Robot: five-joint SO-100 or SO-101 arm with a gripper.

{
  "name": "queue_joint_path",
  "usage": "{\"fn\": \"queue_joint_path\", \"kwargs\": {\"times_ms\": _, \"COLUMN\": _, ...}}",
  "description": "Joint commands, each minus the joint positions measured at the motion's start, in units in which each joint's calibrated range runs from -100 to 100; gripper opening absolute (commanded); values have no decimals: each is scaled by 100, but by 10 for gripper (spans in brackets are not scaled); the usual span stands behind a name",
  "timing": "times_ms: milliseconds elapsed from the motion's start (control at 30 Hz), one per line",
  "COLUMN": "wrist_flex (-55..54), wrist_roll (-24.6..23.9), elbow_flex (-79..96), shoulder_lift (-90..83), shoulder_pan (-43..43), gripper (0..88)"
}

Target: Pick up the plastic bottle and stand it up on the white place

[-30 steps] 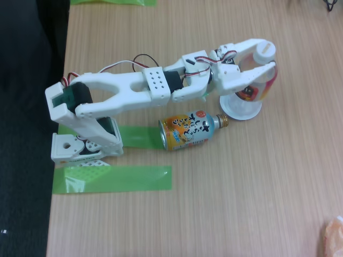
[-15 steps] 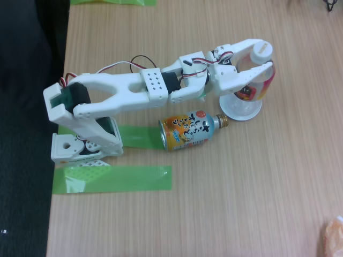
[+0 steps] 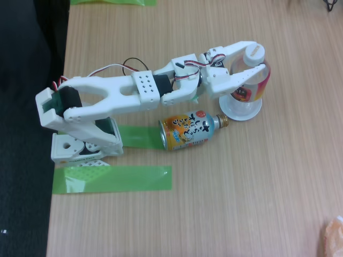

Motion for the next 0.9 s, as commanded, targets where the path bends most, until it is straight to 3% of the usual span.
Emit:
{"fn": "queue_joint_path", "kwargs": {"times_ms": 0, "wrist_flex": 12, "wrist_roll": -6, "elbow_flex": -54, "shoulder_lift": -91, "shoulder_pan": -25, "gripper": 169}}
{"fn": "queue_joint_path", "kwargs": {"times_ms": 867, "wrist_flex": 21, "wrist_roll": -6, "elbow_flex": -1231, "shoulder_lift": 488, "shoulder_pan": -18, "gripper": 169}}
